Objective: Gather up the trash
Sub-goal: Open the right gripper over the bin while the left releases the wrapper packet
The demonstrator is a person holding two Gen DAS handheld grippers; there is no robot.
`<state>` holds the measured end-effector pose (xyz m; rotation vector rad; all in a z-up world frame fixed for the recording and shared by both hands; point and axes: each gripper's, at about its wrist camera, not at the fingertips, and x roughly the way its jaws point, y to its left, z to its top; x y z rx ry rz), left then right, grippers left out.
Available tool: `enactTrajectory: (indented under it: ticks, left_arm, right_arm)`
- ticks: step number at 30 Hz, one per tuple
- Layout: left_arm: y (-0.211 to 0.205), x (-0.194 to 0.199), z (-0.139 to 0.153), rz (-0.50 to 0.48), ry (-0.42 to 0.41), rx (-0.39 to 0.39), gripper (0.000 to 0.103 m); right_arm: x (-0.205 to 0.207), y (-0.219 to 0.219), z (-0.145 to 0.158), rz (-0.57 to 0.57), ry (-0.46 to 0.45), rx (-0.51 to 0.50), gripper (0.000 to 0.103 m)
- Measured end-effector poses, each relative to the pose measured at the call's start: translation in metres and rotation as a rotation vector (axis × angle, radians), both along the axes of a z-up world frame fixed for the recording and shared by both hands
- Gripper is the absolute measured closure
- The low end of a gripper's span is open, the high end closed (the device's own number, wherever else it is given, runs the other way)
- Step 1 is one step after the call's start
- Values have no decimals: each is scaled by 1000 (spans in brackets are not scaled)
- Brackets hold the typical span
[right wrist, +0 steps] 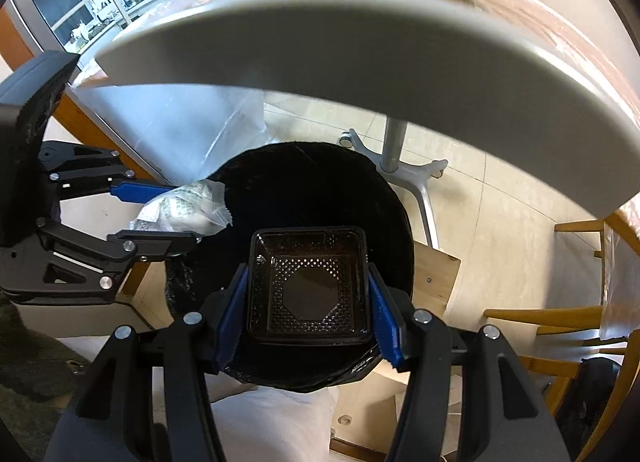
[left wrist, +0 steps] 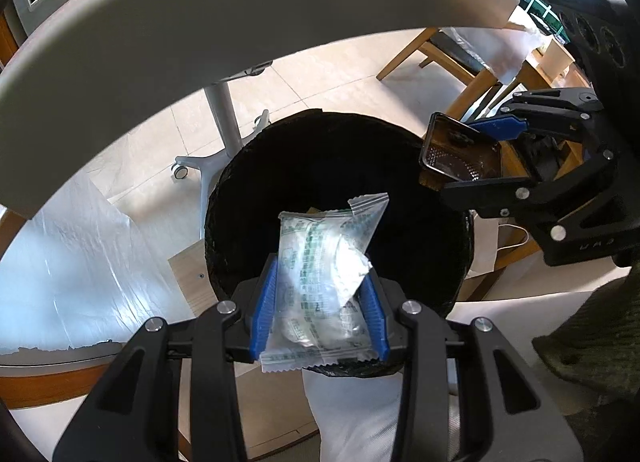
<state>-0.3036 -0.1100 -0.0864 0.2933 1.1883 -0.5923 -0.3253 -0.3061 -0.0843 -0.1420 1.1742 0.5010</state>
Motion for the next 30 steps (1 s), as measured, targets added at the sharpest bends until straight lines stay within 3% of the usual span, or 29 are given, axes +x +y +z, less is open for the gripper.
enactTrajectory:
  ticks: [23, 24, 26, 30]
  left_arm:
    - [-6, 7, -16, -6, 0, 27, 62]
    - [-6, 6, -16, -7, 1, 25, 61]
    - [-5, 6, -14, 1, -16, 37, 39]
    - [0, 5, -8, 7, -30, 25, 34]
  right_arm:
    - [8, -4, -13, -40, 26, -8, 48]
    - [8, -5, -12, -41, 27, -4, 43]
    - [9, -9, -11, -62, 34, 15, 27]
    - [9, -15, -8, -87, 41, 39, 24]
